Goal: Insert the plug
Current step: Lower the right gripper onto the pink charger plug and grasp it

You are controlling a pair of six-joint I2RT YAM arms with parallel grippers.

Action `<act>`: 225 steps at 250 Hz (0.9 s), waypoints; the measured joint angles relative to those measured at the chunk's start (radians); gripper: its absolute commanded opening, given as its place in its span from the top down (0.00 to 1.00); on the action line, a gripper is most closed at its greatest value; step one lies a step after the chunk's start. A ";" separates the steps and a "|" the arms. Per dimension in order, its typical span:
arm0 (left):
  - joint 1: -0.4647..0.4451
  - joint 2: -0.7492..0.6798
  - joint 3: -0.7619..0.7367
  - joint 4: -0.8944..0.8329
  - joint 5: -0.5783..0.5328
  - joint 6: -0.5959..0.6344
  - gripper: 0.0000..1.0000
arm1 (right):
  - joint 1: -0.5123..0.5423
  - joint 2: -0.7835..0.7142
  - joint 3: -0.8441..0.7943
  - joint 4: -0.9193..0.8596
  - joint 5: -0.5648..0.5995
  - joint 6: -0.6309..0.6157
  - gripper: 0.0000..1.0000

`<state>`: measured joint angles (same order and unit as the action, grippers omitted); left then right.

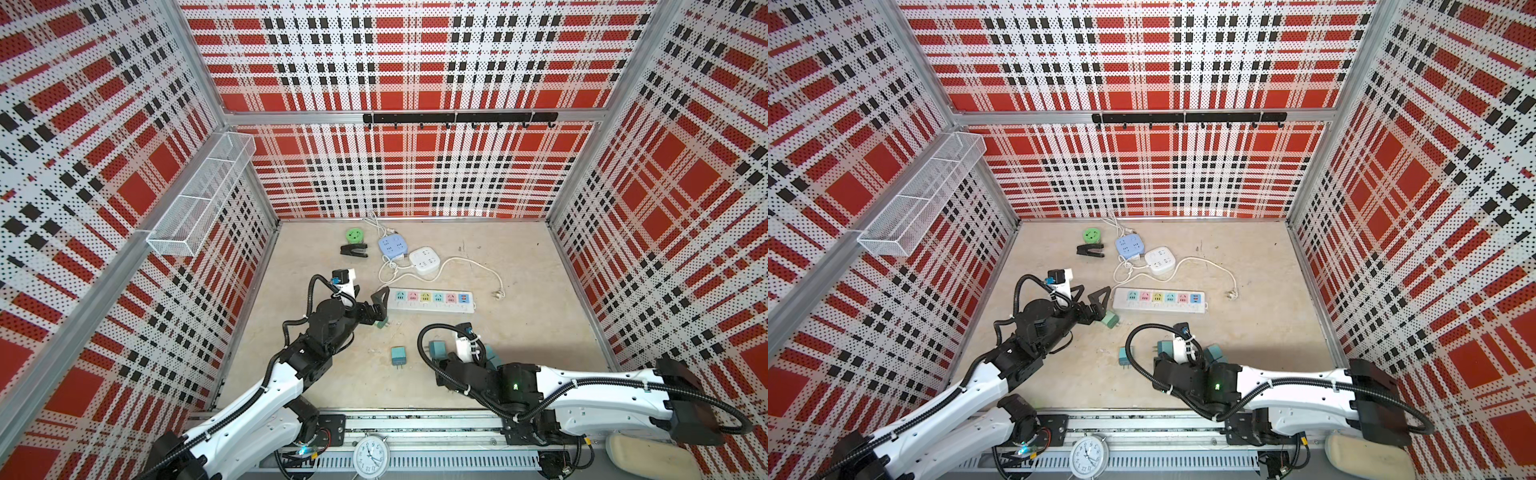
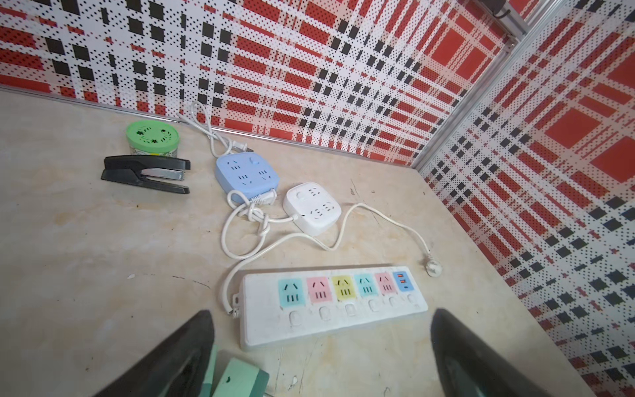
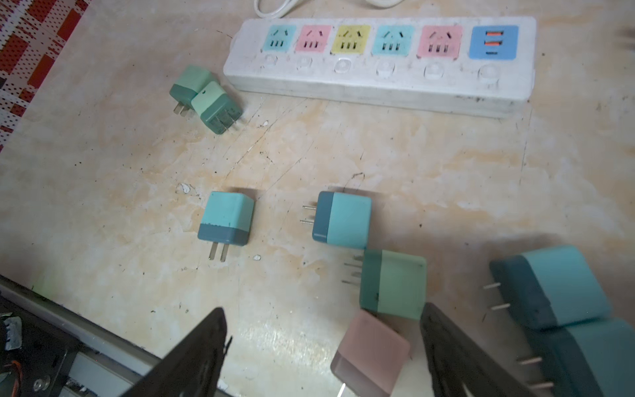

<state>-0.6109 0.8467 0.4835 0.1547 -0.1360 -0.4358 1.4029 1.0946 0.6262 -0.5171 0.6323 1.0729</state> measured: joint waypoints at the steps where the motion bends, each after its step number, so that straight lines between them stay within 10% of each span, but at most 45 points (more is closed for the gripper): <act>1: 0.000 0.000 0.000 0.000 0.000 0.000 0.01 | 0.002 0.000 0.000 -0.002 0.001 0.002 0.12; 225: -0.015 -0.006 0.017 0.016 0.005 0.034 0.01 | 0.078 0.250 -0.038 -0.025 -0.005 0.315 0.31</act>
<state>-0.6258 0.8406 0.5003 0.1711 -0.1310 -0.4023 1.4811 1.3449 0.5880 -0.5423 0.6273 1.3876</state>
